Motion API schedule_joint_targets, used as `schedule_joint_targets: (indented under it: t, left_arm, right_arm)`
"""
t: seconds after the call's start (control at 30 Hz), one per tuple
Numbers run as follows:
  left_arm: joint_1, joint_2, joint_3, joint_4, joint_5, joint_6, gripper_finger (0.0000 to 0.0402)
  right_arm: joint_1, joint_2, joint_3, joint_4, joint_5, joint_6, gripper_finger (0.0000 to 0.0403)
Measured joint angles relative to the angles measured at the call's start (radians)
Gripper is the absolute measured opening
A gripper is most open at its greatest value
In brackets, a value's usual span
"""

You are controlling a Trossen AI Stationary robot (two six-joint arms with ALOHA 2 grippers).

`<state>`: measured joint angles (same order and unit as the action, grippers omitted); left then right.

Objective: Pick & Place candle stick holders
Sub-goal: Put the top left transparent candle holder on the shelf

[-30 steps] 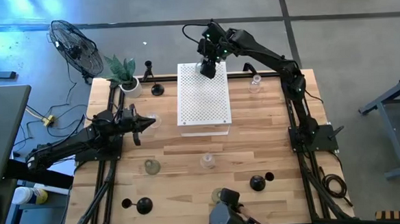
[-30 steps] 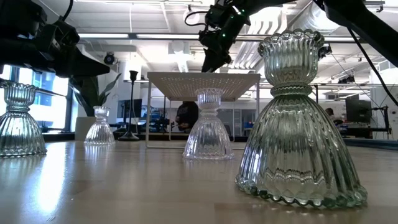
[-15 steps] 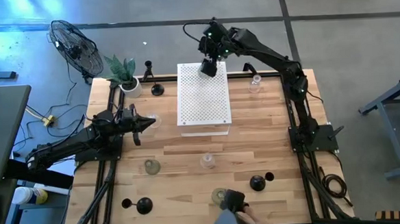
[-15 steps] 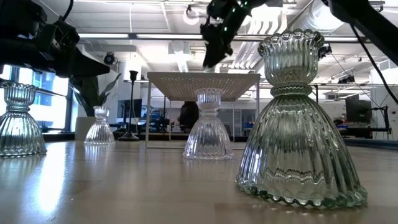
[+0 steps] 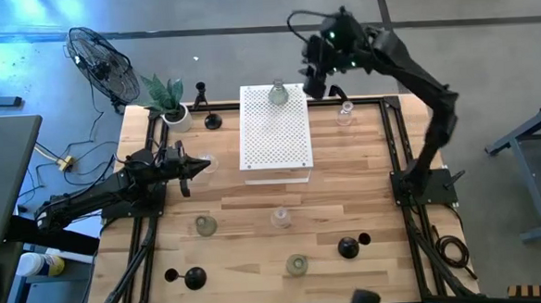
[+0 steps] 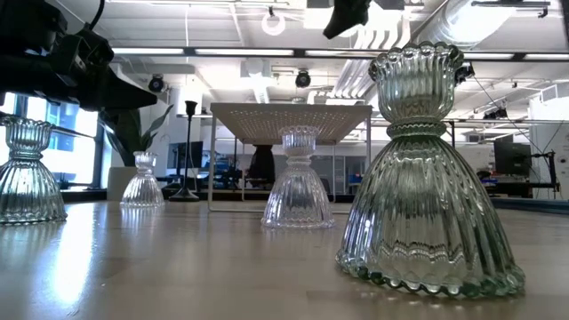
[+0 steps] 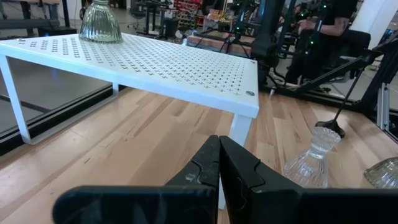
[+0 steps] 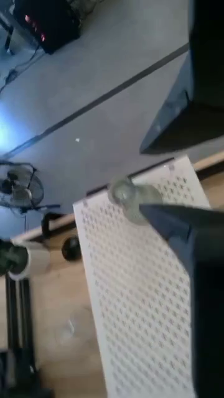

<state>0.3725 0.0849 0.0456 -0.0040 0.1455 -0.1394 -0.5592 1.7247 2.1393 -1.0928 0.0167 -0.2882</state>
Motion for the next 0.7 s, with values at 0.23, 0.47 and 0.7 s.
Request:
schedule_joint_targets:
  t: [0.23, 0.47, 0.7]
  left_arm:
    - [0.000, 0.000, 0.000, 0.000, 0.000, 0.000, 0.0001]
    - [0.000, 0.000, 0.000, 0.000, 0.000, 0.000, 0.0001]
    - [0.000, 0.000, 0.000, 0.000, 0.000, 0.000, 0.0001]
  right_arm:
    - [0.050, -0.330, -0.554, 0.281, 0.004, 0.054, 0.0014]
    - [0.073, -0.644, -1.101, 0.637, 0.050, 0.229, 0.0003]
    - [0.072, -0.828, -1.469, 0.848, 0.091, 0.415, 0.0001]
